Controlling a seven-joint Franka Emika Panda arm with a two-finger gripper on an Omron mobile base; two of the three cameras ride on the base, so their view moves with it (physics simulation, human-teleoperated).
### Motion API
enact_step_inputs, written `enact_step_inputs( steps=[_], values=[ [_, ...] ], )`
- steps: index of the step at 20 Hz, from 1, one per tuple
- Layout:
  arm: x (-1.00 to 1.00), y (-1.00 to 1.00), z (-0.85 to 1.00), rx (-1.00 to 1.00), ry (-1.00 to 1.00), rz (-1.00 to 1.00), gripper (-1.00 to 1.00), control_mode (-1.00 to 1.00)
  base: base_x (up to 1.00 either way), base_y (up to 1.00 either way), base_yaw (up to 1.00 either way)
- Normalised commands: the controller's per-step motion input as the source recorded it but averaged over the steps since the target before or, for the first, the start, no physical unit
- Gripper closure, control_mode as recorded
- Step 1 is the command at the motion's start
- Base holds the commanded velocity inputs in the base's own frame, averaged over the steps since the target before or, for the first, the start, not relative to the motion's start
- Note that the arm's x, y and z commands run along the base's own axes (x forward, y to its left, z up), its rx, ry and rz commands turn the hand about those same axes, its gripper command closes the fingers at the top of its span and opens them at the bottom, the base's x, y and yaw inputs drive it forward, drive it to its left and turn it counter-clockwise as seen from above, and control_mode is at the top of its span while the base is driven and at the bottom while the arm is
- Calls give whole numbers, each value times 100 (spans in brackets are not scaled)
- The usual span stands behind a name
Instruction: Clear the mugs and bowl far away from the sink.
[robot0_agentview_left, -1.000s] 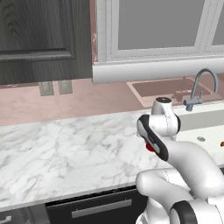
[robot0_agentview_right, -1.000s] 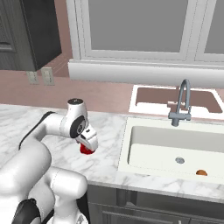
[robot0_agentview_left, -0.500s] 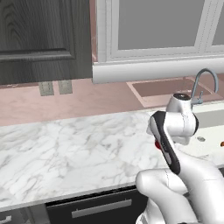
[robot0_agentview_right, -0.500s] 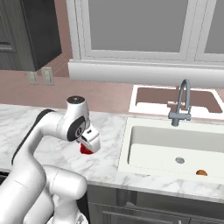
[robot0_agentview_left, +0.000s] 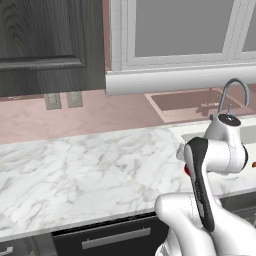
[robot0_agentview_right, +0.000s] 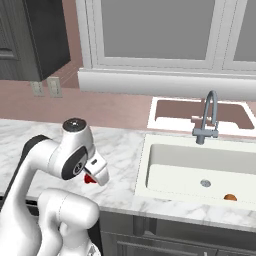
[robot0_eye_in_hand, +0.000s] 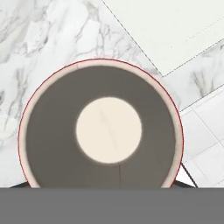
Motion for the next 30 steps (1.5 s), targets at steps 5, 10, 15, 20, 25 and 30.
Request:
enact_step_inputs(
  steps=[5, 10, 15, 20, 25, 30],
  values=[
    [-49, 6, 21, -1, -18, 1, 100, -100, 0, 0, 0],
    [-20, 0, 4, 0, -8, 0, 100, -100, 0, 0, 0],
    [-3, 0, 0, 0, -4, 0, 100, 100, 0, 0, 0],
    [0, 0, 0, 0, 0, 0, 100, 100, 0, 0, 0],
    [0, 0, 0, 0, 0, 0, 100, 100, -35, 0, 0],
    [0, 0, 0, 0, 0, 0, 100, 100, -69, 0, 0]
  ],
)
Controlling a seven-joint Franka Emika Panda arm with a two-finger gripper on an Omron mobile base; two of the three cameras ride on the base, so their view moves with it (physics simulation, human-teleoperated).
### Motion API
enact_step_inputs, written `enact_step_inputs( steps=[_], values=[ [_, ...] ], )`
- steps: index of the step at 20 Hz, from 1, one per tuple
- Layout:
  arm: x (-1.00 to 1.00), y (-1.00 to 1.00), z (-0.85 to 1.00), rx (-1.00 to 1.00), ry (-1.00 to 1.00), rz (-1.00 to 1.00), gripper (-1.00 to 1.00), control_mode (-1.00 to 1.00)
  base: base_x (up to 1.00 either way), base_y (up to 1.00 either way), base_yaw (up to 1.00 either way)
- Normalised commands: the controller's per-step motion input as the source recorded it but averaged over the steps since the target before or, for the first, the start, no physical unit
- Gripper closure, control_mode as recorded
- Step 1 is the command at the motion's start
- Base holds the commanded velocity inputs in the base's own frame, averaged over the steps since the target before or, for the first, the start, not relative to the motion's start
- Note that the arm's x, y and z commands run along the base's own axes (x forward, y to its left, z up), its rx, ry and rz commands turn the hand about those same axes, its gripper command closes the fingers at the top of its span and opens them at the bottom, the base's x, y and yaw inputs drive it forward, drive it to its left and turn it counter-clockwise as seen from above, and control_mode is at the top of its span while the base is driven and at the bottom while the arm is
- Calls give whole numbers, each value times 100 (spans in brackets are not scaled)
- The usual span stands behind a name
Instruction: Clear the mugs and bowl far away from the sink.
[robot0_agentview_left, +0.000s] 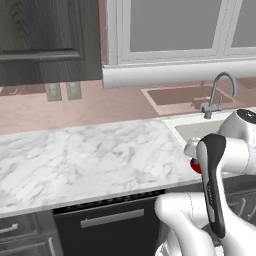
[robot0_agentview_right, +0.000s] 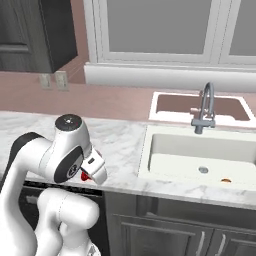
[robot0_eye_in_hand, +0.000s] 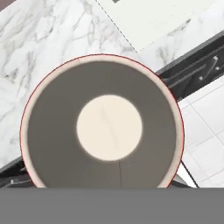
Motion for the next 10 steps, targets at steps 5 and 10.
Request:
enact_step_inputs(
  steps=[5, 10],
  values=[
    [0, 0, 0, 0, 0, 0, 100, 100, -87, 0, 0],
    [0, 0, 0, 0, 0, 0, 100, 100, -92, 0, 0]
  ],
)
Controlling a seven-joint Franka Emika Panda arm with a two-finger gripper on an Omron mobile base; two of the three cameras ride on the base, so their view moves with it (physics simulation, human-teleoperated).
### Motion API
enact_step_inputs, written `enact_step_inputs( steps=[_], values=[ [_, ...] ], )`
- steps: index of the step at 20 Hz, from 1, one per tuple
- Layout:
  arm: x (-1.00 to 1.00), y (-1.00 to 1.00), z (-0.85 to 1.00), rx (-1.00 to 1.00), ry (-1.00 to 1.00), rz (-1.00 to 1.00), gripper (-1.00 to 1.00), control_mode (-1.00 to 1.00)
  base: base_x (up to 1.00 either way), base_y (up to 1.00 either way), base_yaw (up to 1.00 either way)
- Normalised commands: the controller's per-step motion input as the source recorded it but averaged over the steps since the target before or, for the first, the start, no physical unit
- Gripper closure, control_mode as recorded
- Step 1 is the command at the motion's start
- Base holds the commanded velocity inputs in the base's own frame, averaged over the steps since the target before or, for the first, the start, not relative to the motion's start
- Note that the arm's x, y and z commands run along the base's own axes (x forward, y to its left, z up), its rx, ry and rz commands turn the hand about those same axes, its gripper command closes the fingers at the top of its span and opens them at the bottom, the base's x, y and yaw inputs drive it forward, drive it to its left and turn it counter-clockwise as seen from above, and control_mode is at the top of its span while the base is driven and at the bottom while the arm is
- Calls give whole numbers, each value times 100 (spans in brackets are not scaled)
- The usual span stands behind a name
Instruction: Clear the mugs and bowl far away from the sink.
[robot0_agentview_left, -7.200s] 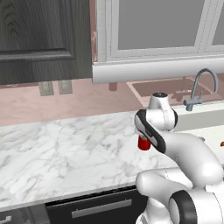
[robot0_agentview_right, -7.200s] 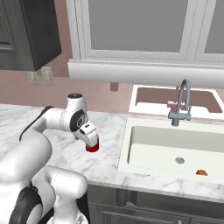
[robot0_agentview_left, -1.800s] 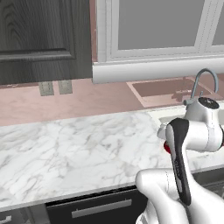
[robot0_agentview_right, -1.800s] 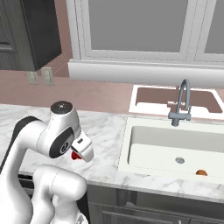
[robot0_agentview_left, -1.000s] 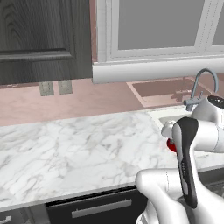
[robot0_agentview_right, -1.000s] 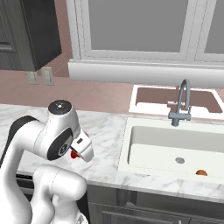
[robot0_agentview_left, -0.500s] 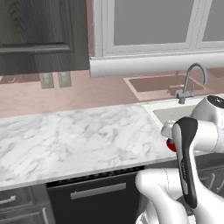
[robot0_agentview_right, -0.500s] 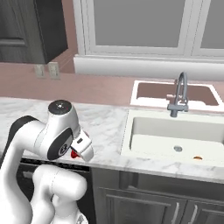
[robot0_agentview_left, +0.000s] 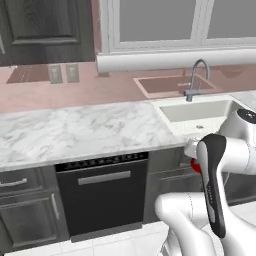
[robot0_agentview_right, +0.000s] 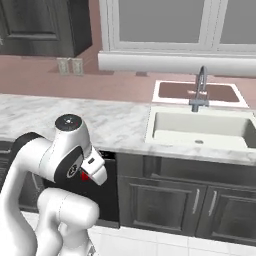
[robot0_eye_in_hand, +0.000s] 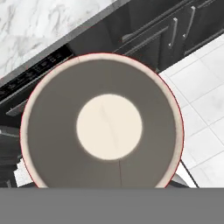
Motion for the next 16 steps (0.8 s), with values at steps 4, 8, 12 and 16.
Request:
enact_step_inputs(
  steps=[4, 8, 12, 16],
  values=[
    [0, 0, 0, 0, 0, 0, 100, 100, -88, 0, 0],
    [0, 0, 0, 0, 0, 0, 100, 100, -86, 0, 0],
    [0, 0, 0, 0, 0, 0, 100, 100, -88, 0, 0],
    [0, 0, 0, 0, 0, 0, 100, 100, -87, 0, 0]
  ],
)
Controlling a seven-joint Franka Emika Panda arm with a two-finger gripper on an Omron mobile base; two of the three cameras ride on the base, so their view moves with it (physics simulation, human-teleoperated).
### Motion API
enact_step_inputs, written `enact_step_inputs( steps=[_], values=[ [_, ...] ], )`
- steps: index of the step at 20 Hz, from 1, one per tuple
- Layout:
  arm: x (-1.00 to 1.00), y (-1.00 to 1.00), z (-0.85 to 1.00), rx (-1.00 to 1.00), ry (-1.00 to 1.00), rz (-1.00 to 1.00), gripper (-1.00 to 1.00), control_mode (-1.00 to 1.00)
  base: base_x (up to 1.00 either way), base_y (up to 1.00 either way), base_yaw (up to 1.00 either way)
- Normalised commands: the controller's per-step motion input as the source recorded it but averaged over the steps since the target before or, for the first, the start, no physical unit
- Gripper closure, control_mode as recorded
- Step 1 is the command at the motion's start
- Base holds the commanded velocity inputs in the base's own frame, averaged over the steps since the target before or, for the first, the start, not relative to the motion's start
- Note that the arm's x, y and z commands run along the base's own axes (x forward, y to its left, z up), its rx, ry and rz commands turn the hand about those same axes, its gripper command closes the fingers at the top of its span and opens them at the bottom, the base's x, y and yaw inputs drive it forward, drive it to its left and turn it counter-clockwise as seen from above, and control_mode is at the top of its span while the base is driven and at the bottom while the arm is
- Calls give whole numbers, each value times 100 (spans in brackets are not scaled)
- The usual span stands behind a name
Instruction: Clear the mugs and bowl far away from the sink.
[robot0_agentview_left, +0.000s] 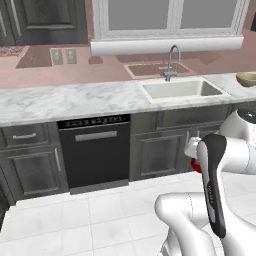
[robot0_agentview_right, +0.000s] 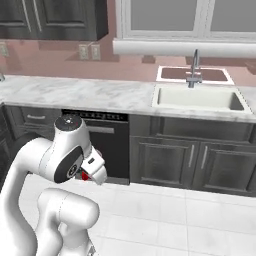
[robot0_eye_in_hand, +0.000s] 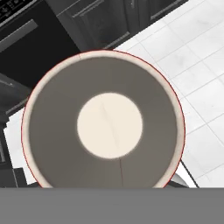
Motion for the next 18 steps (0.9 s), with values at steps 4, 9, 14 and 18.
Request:
enact_step_inputs(
  steps=[4, 9, 14, 18],
  values=[
    [0, 0, 0, 0, 0, 0, 100, 100, -86, 0, 0],
    [0, 0, 0, 0, 0, 0, 100, 100, -84, 0, 0],
    [0, 0, 0, 0, 0, 0, 100, 100, -81, 0, 0],
    [0, 0, 0, 0, 0, 0, 100, 100, -78, 0, 0]
  ],
)
